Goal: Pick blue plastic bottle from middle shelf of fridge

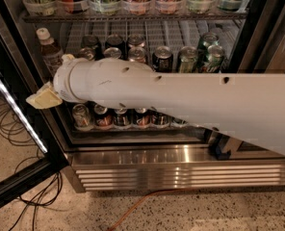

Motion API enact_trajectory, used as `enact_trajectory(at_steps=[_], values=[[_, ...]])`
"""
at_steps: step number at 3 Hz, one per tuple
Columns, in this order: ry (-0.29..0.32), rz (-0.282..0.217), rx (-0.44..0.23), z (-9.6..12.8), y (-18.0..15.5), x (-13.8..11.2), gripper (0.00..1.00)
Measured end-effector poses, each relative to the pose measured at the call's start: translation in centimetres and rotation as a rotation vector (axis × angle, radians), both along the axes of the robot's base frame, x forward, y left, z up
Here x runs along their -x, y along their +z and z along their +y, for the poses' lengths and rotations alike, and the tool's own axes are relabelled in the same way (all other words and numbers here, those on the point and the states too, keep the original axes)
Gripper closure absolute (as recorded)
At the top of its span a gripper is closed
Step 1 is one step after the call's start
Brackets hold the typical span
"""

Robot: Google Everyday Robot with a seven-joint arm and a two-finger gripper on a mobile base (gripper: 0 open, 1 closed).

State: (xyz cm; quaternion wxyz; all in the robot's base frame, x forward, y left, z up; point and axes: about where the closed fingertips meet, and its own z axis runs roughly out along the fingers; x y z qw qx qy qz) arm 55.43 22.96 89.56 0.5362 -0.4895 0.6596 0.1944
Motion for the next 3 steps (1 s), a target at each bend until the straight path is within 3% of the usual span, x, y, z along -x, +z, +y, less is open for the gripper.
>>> enact_trajectory(at_steps=[3], values=[[-0.086, -0.044, -0.001, 0.0, -2.4, -6.0, 0.19]])
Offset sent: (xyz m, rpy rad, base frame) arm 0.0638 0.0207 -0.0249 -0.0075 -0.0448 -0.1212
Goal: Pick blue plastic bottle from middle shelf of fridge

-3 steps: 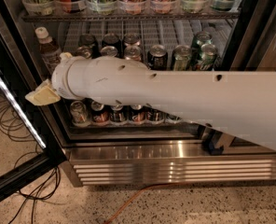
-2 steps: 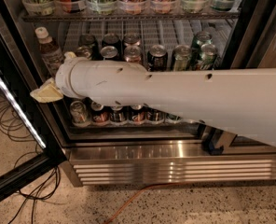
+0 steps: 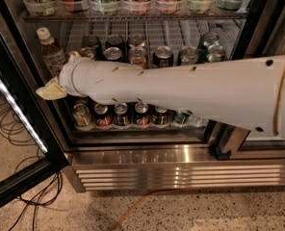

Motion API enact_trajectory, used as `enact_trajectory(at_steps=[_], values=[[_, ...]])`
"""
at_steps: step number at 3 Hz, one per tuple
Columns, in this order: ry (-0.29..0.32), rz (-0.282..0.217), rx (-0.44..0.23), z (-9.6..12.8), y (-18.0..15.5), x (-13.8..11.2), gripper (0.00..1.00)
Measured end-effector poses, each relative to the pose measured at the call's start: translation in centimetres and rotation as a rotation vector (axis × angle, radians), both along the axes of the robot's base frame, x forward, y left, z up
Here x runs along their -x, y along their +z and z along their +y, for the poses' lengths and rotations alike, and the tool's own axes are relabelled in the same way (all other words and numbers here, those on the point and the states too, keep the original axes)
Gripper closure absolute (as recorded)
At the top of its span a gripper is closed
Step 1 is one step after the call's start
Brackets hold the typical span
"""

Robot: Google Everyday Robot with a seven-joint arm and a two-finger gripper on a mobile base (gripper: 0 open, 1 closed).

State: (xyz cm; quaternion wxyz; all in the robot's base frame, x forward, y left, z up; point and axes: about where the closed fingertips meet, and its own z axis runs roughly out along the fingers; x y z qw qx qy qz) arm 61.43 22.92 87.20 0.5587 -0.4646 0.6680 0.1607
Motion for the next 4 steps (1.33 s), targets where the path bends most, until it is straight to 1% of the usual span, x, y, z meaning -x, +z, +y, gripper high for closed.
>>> enact_trajectory(at_steps=[1, 2, 3, 4], values=[[-0.019, -0.009, 0.007, 0.5, -0.4, -1.9, 0.19], [-0.038, -0.030, 0.012, 1.1, -0.3, -3.6, 0.19], [-0.068, -0.045, 0.027, 1.1, -0.6, -5.2, 0.19], [-0.080, -0.049, 0.033, 1.1, -0.7, -5.8, 0.19]])
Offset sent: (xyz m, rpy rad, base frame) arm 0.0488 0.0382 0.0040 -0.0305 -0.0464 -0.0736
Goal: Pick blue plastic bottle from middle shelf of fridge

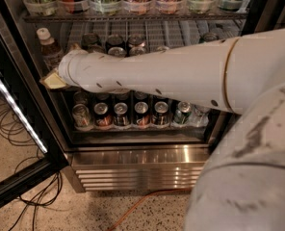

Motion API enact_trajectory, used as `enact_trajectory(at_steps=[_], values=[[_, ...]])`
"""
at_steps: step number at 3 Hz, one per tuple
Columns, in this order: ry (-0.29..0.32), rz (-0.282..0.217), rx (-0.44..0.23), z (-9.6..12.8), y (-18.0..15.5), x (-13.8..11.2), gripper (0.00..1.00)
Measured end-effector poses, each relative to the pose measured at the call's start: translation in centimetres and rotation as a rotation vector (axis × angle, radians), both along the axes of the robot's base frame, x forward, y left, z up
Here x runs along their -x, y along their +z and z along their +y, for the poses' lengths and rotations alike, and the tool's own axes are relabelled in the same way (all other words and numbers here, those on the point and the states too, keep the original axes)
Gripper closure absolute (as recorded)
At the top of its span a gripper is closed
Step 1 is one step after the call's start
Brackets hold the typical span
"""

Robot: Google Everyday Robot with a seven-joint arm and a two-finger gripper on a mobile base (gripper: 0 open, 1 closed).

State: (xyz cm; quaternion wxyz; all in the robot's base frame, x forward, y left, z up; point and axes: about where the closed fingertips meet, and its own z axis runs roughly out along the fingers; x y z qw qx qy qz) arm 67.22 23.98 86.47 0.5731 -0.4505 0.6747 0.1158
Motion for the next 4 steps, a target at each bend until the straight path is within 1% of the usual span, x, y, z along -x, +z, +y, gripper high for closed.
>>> enact_trajectory(at_steps=[1, 2, 3, 4], values=[[-0.023, -0.008, 0.002, 0.5, -0.2, -1.2, 0.19], [-0.035, -0.019, -0.005, 1.8, 0.1, -2.0, 0.25], [-0.030, -0.038, -0.001, 2.3, 0.1, -1.6, 0.43], [-0.030, -0.038, -0.001, 2.1, 0.1, -1.2, 0.66]])
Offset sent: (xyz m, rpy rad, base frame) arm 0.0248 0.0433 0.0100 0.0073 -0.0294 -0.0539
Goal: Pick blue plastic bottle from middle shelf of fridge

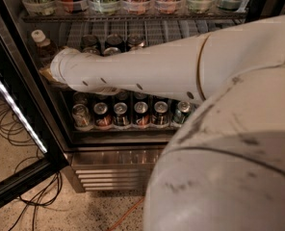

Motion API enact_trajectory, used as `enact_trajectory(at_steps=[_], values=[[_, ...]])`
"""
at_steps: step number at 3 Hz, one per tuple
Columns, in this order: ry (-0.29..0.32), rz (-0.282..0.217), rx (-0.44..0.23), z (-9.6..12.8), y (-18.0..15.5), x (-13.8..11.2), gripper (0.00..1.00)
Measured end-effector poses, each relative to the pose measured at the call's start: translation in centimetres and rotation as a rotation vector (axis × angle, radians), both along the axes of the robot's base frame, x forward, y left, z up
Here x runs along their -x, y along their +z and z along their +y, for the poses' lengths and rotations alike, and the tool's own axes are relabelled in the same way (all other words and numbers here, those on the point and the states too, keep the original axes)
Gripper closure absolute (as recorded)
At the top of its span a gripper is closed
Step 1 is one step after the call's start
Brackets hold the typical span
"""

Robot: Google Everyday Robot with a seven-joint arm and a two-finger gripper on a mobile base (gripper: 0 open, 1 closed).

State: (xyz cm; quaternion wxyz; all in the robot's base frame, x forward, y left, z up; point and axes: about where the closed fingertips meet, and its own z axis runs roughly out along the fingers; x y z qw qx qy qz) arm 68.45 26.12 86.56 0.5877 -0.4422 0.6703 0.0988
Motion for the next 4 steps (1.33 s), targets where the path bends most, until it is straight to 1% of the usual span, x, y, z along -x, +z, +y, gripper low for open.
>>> enact_trajectory(at_steps=[1, 2, 3, 4], values=[[0.004, -0.035, 0.000, 0.8, 0.0, 0.4, 0.89], [0.003, -0.035, 0.000, 0.8, 0.0, 0.5, 1.00], [0.000, -0.037, -0.052, 0.6, 1.7, 1.2, 1.00], [-0.004, -0.048, -0.078, 0.0, 2.5, 1.9, 1.00]])
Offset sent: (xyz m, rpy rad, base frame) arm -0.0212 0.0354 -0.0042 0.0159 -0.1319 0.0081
